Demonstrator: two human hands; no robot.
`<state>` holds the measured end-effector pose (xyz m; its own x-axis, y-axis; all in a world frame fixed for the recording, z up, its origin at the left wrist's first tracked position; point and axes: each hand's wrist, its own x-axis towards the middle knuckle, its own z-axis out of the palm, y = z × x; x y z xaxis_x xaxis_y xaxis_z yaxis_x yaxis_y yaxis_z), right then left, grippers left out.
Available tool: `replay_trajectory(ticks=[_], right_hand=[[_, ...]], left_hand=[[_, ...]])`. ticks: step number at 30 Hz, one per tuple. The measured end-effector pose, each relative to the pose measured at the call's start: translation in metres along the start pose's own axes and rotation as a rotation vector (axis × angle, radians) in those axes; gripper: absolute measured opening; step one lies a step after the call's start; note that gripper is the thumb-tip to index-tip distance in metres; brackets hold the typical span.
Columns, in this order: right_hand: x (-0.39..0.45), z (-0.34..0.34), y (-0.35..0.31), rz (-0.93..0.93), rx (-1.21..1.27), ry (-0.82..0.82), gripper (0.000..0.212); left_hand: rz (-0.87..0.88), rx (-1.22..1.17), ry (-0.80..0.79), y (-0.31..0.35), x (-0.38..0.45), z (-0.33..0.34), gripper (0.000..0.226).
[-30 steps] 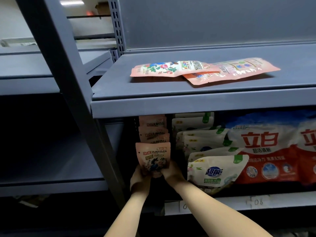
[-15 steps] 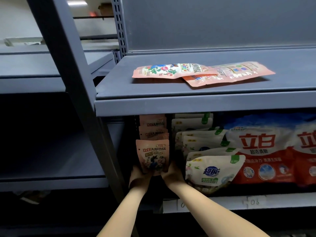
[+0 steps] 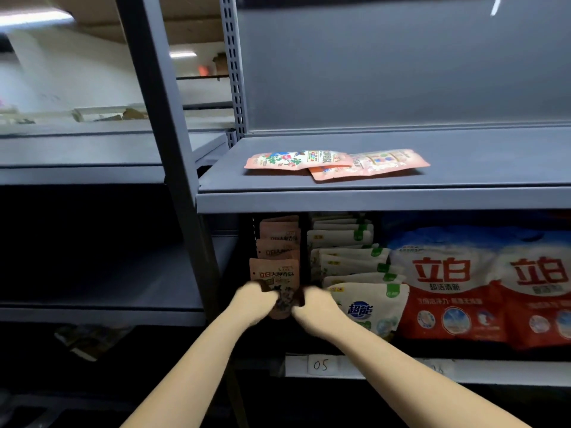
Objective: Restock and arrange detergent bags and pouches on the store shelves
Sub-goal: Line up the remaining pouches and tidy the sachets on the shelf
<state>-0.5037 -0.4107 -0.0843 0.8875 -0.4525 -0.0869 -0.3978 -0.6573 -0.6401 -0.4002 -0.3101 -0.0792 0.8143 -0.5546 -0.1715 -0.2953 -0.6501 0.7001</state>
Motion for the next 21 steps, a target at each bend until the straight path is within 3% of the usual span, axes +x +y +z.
replay_trajectory(ticks=[3,9,14,17,21], right_hand=[[-0.027,-0.039,-0.014,-0.057,-0.068,0.068,0.030],[-0.079,-0.131,-0.037,-0.286,0.043,0.172,0.015],[-0.093,-0.199,-0.051,-0.422,0.148,0.379,0.015],[-0.081,-0.231,-0.051,-0.390,0.112,0.560,0.015],[-0.051,-0.255,-0.044,-0.277,-0.141,0.645,0.020]], left_hand=[[0.100,0.088,-0.022,0.034,-0.035,-0.028,0.026],[0.330,0.059,-0.051,0.117,-0.088,-0.089,0.035],[0.546,-0.090,0.303,0.175,-0.085,-0.123,0.029],[0.514,0.079,0.450,0.190,-0.061,-0.128,0.021],[0.379,0.386,0.328,0.190,-0.022,-0.119,0.040]])
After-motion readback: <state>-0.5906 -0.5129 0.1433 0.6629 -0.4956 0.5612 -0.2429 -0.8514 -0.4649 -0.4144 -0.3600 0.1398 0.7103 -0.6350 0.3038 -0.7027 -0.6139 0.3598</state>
